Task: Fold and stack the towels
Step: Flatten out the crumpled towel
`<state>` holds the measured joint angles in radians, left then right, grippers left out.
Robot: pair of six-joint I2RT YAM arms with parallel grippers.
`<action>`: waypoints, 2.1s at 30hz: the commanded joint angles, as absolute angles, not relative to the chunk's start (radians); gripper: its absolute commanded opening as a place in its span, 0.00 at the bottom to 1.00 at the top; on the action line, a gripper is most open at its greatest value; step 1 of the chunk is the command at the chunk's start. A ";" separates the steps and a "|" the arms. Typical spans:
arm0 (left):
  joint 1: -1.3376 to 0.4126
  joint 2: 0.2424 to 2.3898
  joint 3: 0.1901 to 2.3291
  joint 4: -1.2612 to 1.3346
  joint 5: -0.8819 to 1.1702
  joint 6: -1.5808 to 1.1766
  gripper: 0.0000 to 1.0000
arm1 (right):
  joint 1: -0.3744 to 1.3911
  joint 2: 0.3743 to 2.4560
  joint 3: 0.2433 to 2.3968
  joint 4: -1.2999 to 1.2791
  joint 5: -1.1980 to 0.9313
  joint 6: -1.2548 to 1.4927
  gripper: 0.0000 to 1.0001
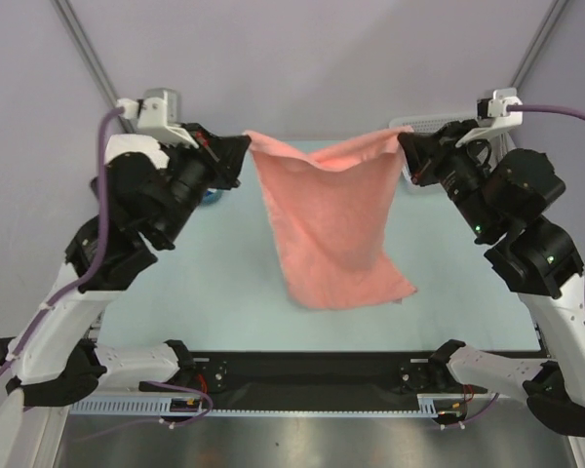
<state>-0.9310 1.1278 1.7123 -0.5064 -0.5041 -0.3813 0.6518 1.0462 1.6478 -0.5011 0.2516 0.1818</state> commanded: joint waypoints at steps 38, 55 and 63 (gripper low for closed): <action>-0.567 1.416 2.335 -0.551 -0.183 -0.274 0.00 | 0.683 1.405 2.190 -0.324 0.110 -0.020 0.00; -0.278 2.055 2.376 -0.253 -0.071 -0.419 0.00 | 0.238 2.230 2.560 -0.212 -0.225 0.253 0.00; -0.267 2.171 2.317 -0.152 -0.049 -0.443 0.00 | 0.167 2.269 2.419 -0.081 -0.259 0.321 0.00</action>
<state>-0.2733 2.1998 2.3001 -0.2955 -0.0738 -0.4164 0.1715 2.3341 2.4348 -0.2356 -0.2207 0.2813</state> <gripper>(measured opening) 0.006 0.043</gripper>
